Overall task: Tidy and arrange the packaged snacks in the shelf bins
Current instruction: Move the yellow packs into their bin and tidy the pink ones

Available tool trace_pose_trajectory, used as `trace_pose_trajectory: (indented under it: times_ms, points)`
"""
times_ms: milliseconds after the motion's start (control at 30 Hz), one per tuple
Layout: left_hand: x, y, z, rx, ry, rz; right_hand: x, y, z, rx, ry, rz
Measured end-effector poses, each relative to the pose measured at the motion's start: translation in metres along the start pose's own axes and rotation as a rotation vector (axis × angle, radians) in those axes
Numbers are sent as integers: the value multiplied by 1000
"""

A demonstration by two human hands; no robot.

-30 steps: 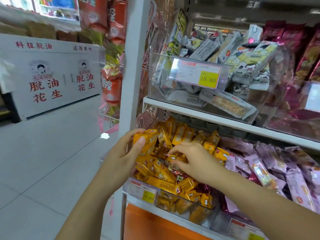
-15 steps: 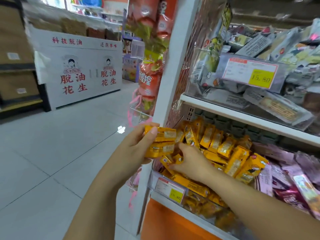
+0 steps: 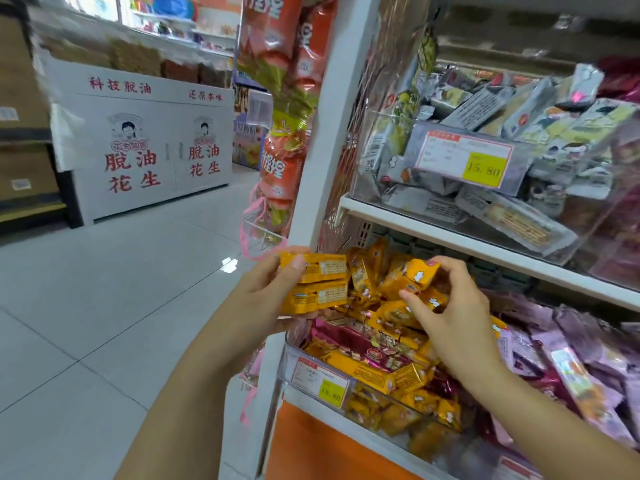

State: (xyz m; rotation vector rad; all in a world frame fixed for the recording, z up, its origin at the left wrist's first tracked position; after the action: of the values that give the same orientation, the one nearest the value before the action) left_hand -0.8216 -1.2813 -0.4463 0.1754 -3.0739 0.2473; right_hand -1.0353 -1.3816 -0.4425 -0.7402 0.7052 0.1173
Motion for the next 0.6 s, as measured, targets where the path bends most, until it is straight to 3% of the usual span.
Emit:
trace_pose_trajectory:
  times_ms: [100, 267, 333, 433, 533, 600]
  points:
    - [8, -4, 6, 0, -63, 15, -1, 0, 1, -181, 129, -74]
    - [10, -7, 14, 2, -108, 26, 3, -11, -1, -698, 436, -55]
    - [9, -8, 14, 3, -129, 23, 6, -18, -4, -758, 551, -58]
    - [5, -10, 17, 3, -178, 5, 15, -29, -12, -666, 728, 74]
    - [4, -11, 18, 4, -203, -4, 27, -31, -22, -396, 898, 289]
    - [3, -11, 19, 5, -210, -8, 31, -29, -25, -263, 882, 361]
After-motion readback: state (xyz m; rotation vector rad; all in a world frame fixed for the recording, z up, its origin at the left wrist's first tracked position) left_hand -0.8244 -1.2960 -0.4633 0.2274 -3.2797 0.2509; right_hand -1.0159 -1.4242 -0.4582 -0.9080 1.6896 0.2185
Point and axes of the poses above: each hand's wrist, its own y-axis away from the middle knuckle, its own x-axis out of the palm, z = x × y, the point moved 3 cm from there along -y, towards the middle knuckle, and after that the axes turned 6 degrees about z, right-handed, at the moved point
